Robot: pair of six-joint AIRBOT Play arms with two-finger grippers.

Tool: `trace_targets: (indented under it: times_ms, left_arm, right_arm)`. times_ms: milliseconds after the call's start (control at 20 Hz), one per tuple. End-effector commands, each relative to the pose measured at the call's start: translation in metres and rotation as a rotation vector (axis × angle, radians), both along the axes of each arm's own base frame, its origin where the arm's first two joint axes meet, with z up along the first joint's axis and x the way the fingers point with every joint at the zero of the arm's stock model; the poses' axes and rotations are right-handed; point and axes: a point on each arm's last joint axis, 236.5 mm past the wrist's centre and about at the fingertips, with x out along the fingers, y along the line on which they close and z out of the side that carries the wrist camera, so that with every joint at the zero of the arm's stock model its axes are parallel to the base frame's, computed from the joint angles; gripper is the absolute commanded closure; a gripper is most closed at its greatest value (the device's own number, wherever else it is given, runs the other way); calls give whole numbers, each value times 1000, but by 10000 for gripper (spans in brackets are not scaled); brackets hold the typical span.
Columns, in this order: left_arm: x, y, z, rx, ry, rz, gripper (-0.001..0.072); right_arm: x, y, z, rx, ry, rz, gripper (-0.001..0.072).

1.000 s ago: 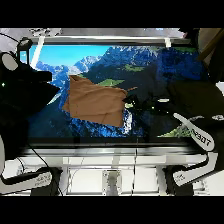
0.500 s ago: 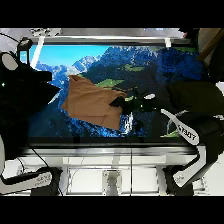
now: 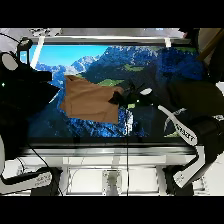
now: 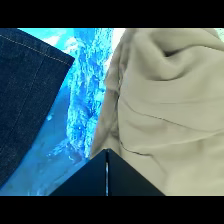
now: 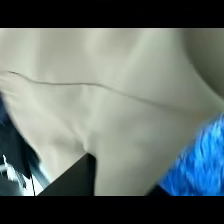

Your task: Fold the clothes and pants, and hang the long-sleeved shirts on hangers.

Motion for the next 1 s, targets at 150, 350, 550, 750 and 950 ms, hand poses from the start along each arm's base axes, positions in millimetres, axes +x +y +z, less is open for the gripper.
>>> trace_targets:
  times_ms: [150, 350, 550, 750, 950]
  left_arm:
    - [0, 0, 0, 1, 0, 0, 700]
    - [0, 0, 0, 1, 0, 0, 700]
    - [0, 0, -1, 0, 2, 0, 700]
    - [0, 0, -1, 0, 2, 1, 700]
    - [0, 0, -1, 0, 2, 0, 700]
  right_arm:
    - [93, -112, 73, 55, -133, -200, 684]
    - [132, -230, 109, 68, -198, -384, 684]
    - [144, -360, 138, 43, -274, -595, 685]
    - [107, -474, 165, -51, -325, -747, 685]
    - [37, -550, 169, -227, -253, -809, 685]
